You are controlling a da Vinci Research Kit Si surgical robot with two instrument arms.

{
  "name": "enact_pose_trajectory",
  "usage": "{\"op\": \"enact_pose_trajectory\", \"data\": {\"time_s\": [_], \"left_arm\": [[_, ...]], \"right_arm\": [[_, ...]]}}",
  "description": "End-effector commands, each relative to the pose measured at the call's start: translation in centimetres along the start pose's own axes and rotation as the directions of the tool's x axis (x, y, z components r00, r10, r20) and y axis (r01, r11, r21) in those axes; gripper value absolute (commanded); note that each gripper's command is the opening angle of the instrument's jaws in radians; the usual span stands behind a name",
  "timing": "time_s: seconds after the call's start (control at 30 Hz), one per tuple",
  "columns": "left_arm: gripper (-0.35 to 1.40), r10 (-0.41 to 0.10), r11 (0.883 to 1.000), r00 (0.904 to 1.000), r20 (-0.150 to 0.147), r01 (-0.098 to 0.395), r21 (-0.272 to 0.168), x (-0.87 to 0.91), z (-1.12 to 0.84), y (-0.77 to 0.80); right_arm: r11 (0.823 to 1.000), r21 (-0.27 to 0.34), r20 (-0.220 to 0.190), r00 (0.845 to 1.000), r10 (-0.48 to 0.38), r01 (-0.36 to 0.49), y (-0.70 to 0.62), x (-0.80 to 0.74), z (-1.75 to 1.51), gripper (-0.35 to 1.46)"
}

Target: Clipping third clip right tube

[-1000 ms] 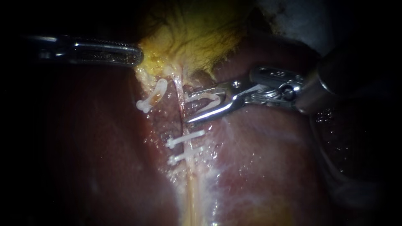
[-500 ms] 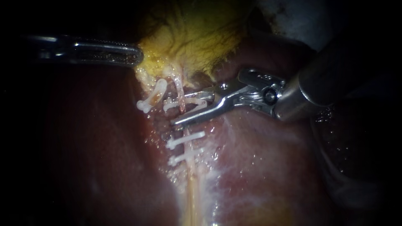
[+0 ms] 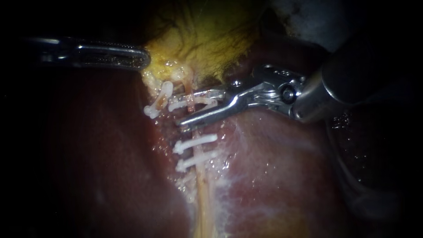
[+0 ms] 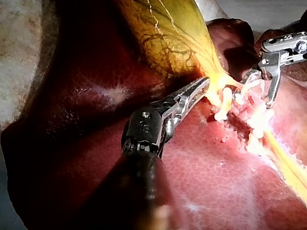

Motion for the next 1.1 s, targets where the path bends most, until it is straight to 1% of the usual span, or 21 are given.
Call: {"op": "enact_pose_trajectory", "data": {"time_s": [0.03,0.2,0.4,0.63,0.73,0.77,0.8,0.87,0.97,1.1], "left_arm": [[-0.35,0.0,1.0,1.0,0.0,0.0,0.0,0.0,0.0,0.0],[-0.35,0.0,1.0,1.0,0.0,0.0,0.0,0.0,0.0,0.0],[-0.35,0.0,1.0,1.0,0.0,0.0,0.0,0.0,0.0,0.0],[-0.35,0.0,1.0,1.0,0.0,0.0,0.0,0.0,0.0,0.0],[-0.35,0.0,1.0,1.0,0.0,0.0,0.0,0.0,0.0,0.0],[-0.35,0.0,1.0,1.0,0.0,0.0,0.0,0.0,0.0,0.0],[-0.35,0.0,1.0,1.0,0.0,0.0,0.0,0.0,0.01,0.0],[-0.35,0.0,1.0,1.0,0.0,0.0,0.0,0.0,0.01,0.0],[-0.35,0.0,1.0,1.0,0.0,0.0,0.0,0.0,0.01,0.01],[-0.35,0.0,1.0,1.0,0.0,0.0,0.0,0.0,0.01,0.01]], "right_arm": [[1.0,-0.001,-0.001,1.0,0.001,-0.001,0.0,0.02,0.0,0.44],[1.0,-0.003,-0.004,1.0,0.005,-0.005,0.01,0.1,0.02,0.3],[1.0,-0.004,-0.005,1.0,0.005,-0.005,0.03,0.11,0.03,0.05],[1.0,-0.011,-0.009,1.0,0.017,-0.017,0.04,0.11,0.04,-0.13],[0.999,-0.015,-0.008,0.999,0.035,-0.035,0.04,0.11,0.03,-0.35],[0.998,-0.022,-0.008,0.998,0.064,-0.064,0.04,0.11,0.03,-0.35],[0.997,-0.024,-0.007,0.997,0.076,-0.076,0.05,0.12,0.03,-0.35],[0.997,-0.022,-0.005,0.997,0.076,-0.076,0.06,0.12,0.04,-0.35],[0.997,-0.01,0.01,0.997,0.074,-0.074,0.06,0.1,0.05,-0.35],[0.997,-0.009,0.011,0.997,0.073,-0.073,0.07,0.09,0.04,-0.35]]}}
